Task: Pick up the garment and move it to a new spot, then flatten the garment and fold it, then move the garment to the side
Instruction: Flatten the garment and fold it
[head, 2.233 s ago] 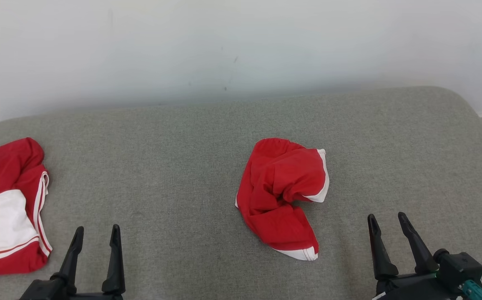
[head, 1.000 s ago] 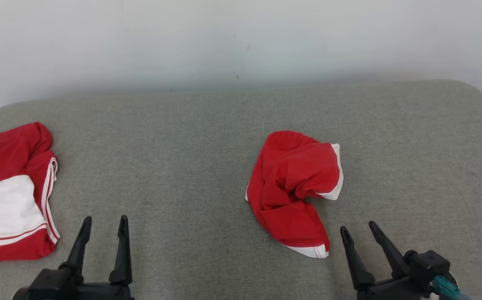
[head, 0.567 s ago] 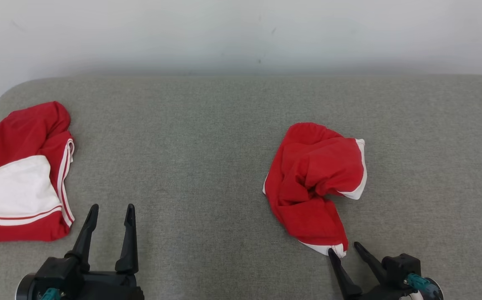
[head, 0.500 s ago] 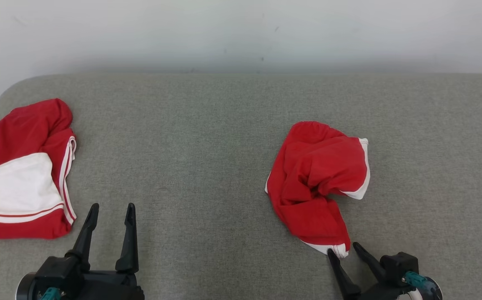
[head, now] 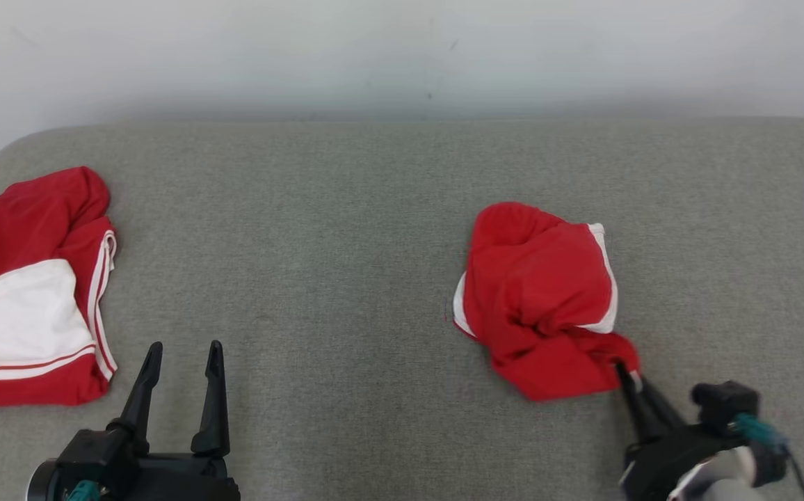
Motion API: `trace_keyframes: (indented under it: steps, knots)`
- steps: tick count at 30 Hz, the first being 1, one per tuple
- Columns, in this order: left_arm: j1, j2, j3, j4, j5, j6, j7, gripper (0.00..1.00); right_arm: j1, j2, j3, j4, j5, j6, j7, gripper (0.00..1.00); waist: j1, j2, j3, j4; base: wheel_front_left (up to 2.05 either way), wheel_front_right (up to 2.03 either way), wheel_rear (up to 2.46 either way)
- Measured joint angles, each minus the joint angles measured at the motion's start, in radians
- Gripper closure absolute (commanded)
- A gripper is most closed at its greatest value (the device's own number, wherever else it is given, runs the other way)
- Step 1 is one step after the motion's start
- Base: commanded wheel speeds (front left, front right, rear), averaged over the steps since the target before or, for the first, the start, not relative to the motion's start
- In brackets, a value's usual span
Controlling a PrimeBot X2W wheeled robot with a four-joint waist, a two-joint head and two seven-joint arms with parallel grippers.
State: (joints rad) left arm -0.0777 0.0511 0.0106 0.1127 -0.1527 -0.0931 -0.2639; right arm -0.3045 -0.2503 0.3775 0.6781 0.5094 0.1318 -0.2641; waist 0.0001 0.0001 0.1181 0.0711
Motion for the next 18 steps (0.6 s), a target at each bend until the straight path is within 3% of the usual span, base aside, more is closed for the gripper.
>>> trace_keyframes:
  steps: [10, 18]
  knots:
    - [0.001, 0.0, -0.022, 0.012, -0.017, 0.006, 0.0, 0.0, 0.053, -0.139, -0.25, -0.111, -0.022, 0.0, 0.0, 1.0, 0.0, 0.0, -0.022, -0.05, 0.0, 0.0, 0.0]
    - [0.003, 0.0, -0.036, 0.021, -0.026, 0.008, 0.0, 0.0, 0.031, -0.202, -0.322, -0.199, -0.045, 0.0, 0.0, 1.0, 0.0, 0.0, -0.041, -0.044, 0.0, 0.0, 0.0]
